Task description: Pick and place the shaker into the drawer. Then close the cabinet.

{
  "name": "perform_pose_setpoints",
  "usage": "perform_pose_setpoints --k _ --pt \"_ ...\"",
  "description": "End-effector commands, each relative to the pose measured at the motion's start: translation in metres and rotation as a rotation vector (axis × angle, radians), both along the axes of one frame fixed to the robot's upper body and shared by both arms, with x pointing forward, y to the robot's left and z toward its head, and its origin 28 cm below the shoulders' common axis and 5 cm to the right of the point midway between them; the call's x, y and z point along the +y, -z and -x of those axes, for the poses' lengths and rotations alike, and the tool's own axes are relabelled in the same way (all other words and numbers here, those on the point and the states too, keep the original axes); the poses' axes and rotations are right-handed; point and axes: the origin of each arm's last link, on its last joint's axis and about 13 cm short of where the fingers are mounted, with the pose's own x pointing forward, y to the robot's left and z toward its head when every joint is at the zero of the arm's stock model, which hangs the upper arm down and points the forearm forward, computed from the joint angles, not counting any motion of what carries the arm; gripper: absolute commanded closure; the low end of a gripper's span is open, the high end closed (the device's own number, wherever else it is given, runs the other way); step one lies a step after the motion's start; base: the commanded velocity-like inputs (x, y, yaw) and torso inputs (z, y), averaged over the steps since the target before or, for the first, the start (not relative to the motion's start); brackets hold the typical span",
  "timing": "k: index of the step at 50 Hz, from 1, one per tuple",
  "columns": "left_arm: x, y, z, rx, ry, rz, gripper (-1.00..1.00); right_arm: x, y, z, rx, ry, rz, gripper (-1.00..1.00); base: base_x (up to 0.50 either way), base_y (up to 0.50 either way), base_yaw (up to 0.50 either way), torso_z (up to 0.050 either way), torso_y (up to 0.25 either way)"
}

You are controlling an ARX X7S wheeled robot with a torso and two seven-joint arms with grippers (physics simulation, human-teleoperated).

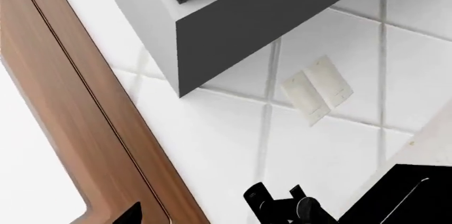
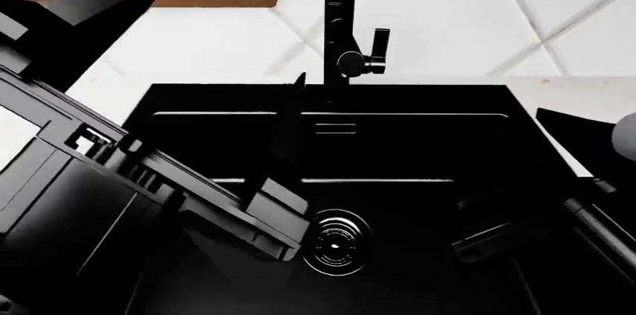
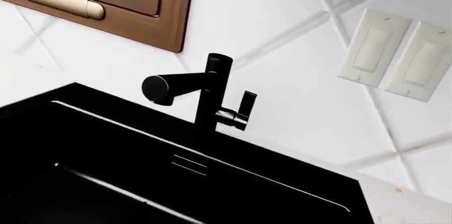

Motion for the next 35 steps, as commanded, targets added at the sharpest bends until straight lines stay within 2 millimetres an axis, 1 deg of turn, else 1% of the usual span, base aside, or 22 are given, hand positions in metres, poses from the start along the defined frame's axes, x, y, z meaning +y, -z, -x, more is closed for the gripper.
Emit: perform_pose_setpoints --k 1,6,8,11,15,20,29,35 --pt "0.0 0.025 -0.004 0.048 -0.019 -0.039 -1.0 -0.001 -0.001 0.0 -0.004 0.005 -0.005 -1.0 0.0 0.0 0.0 0.0 0.0" --pt "0.001 0.026 -0.004 0.045 -0.025 -0.055 -1.0 -0.003 -0.002 -0.001 -0.022 0.025 -0.01 -1.0 0.0 0.0 0.0 0.0 0.0" --pt "0.001 0.025 -0.004 0.045 -0.024 -0.055 -1.0 -0.005 -0.006 0.0 -0.05 0.045 -0.01 -1.0 0.0 0.0 0.0 0.0 0.0" --pt "0.001 0.024 -0.004 0.039 -0.018 -0.048 -1.0 -0.006 -0.017 0.003 -0.108 0.065 -0.034 -1.0 0.0 0.0 0.0 0.0 0.0" --pt "0.003 0.024 -0.005 0.035 -0.01 -0.034 -1.0 -0.008 -0.034 0.011 -0.214 0.099 -0.072 -1.0 0.0 0.0 0.0 0.0 0.0" --pt "0.007 0.025 -0.008 0.034 -0.006 -0.015 -1.0 -0.009 -0.049 0.019 -0.324 0.143 -0.081 -1.0 0.0 0.0 0.0 0.0 0.0" --pt "0.013 0.026 -0.01 0.035 -0.003 0.018 -1.0 -0.006 -0.069 0.037 -0.519 0.214 -0.049 -1.0 0.0 0.0 0.0 0.0 0.0" --pt "0.014 0.025 -0.009 0.034 0.003 0.031 -1.0 -0.003 -0.079 0.051 -0.585 0.216 -0.043 -1.0 0.0 0.0 0.0 0.0 0.0"
